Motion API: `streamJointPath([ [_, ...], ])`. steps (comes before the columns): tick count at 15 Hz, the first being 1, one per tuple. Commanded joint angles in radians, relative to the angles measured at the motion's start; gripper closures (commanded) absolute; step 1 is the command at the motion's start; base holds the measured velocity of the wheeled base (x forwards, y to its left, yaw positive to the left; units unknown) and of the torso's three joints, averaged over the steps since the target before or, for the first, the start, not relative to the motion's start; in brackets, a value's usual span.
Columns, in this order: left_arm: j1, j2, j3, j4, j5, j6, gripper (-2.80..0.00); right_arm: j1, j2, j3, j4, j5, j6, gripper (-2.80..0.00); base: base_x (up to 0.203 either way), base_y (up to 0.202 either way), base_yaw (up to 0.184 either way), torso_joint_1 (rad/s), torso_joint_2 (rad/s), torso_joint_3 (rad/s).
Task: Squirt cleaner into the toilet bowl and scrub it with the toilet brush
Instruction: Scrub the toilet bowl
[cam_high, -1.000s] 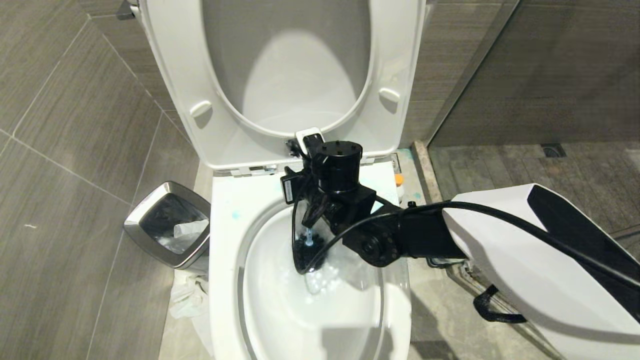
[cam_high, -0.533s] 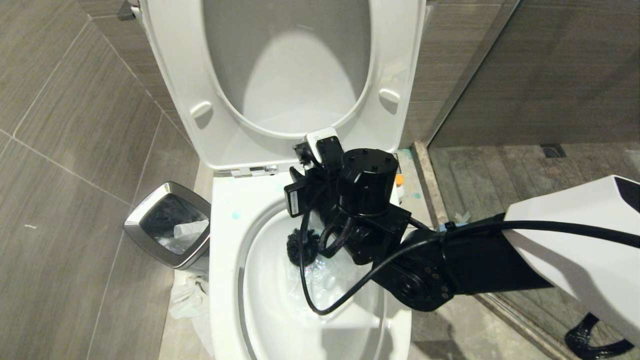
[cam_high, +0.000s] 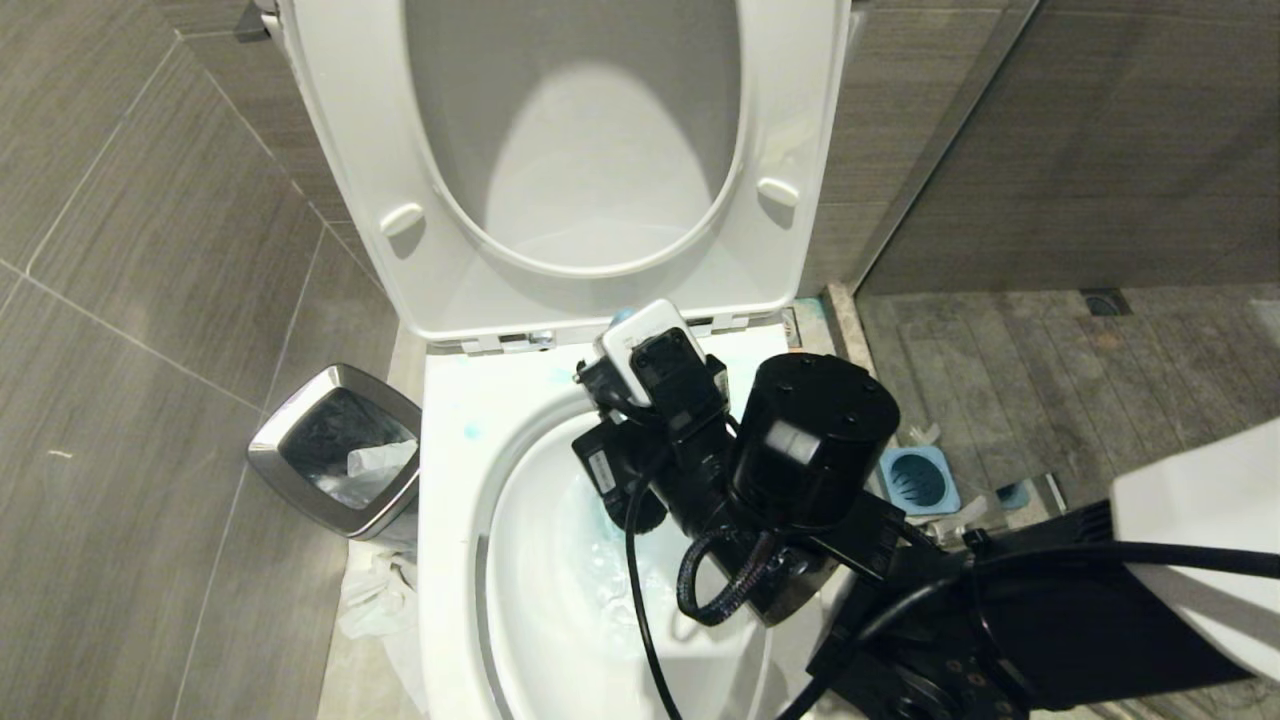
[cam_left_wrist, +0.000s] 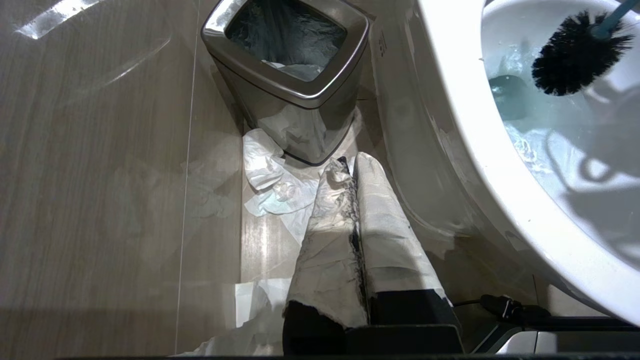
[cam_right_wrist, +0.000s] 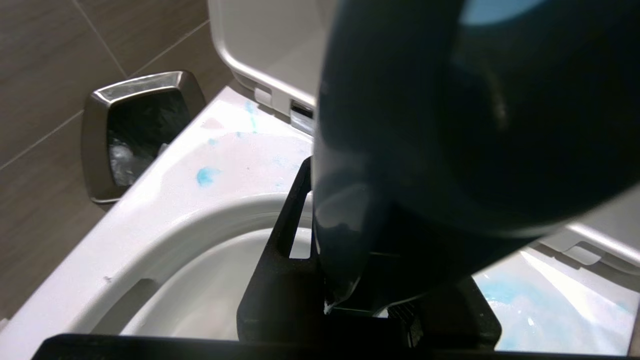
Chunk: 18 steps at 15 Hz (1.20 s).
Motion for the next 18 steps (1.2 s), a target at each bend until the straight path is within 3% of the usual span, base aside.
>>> streamJointPath([
  [1, -0.001, 0.001, 0.001, 0.000, 0.000, 0.000, 0.00, 0.012, -0.048, 0.033, -0.003, -0.003, -0.018, 0.00, 0.000, 0.000, 0.000, 0.000, 0.00, 0.000],
  [5, 0.000, 0.001, 0.000, 0.000, 0.000, 0.000, 0.00, 0.036, -0.065, 0.049, -0.007, -0.070, -0.029, 0.00, 0.000, 0.000, 0.000, 0.000, 0.00, 0.000],
  [8, 0.000, 0.001, -0.001, 0.000, 0.000, 0.000, 0.00, 0.056, -0.079, 0.042, -0.004, -0.164, -0.039, 0.00, 0.000, 0.000, 0.000, 0.000, 0.00, 0.000],
  [12, 0.000, 0.001, 0.000, 0.000, 0.000, 0.000, 0.00, 0.056, -0.074, -0.032, -0.001, -0.169, -0.031, 0.00, 0.000, 0.000, 0.000, 0.000, 0.00, 0.000],
  [15, 0.000, 0.001, 0.001, 0.000, 0.000, 0.000, 0.00, 0.077, -0.074, -0.031, -0.001, -0.166, 0.027, 0.00, 0.000, 0.000, 0.000, 0.000, 0.00, 0.000],
  [18, 0.000, 0.001, 0.001, 0.000, 0.000, 0.000, 0.00, 0.079, -0.083, -0.028, 0.005, -0.167, 0.030, 0.00, 0.000, 0.000, 0.000, 0.000, 0.00, 0.000],
])
